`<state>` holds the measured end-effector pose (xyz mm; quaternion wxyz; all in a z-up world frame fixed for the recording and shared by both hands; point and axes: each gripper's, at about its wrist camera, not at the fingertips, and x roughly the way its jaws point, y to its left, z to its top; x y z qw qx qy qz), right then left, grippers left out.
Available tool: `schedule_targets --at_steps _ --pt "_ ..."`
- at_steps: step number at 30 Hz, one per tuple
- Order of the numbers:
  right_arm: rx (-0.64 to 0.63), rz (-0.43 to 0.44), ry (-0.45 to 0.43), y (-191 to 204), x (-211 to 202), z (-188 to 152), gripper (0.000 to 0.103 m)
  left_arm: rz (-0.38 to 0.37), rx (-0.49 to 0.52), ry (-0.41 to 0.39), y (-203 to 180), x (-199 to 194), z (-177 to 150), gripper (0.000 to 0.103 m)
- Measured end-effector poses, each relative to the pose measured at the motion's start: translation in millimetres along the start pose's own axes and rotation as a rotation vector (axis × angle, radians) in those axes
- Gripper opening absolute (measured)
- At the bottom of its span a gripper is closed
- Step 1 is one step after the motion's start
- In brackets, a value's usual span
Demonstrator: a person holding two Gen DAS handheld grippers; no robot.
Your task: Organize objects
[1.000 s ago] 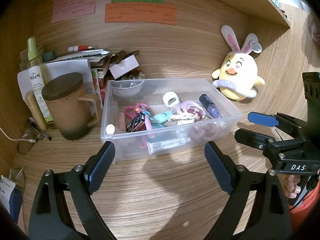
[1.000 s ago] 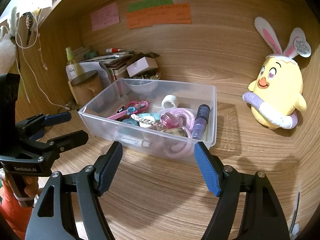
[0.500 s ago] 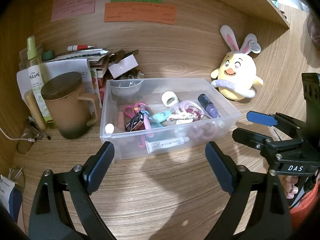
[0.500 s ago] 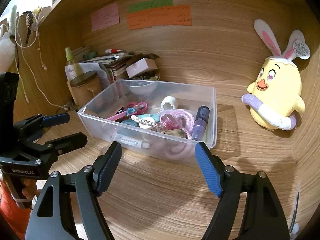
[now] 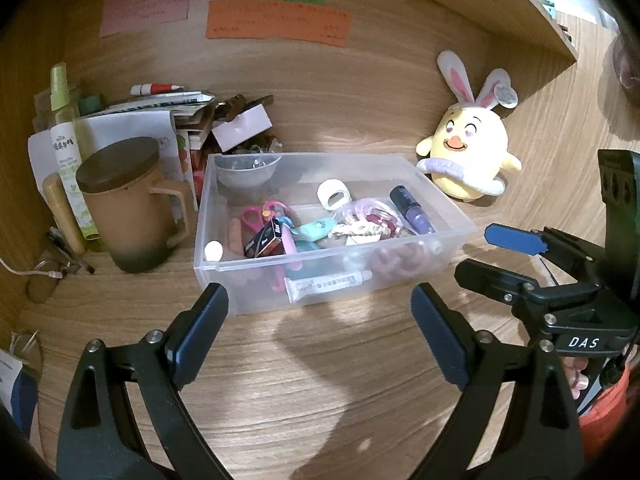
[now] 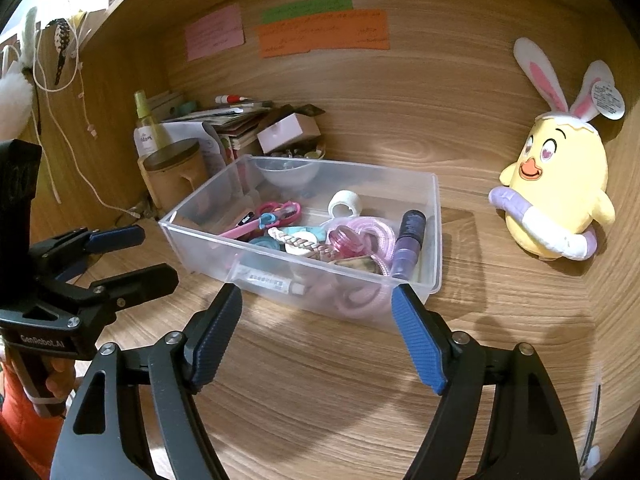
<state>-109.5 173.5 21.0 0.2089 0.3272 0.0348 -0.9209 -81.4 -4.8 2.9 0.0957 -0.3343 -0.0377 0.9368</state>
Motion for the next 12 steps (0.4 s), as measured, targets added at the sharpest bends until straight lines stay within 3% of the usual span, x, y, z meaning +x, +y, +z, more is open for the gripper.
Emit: schedule_targets --at_steps 12 --pt "0.006 0.009 0.012 0.7 3.1 -1.3 0.075 0.000 0.003 -0.006 -1.7 -1.0 -2.7 0.098"
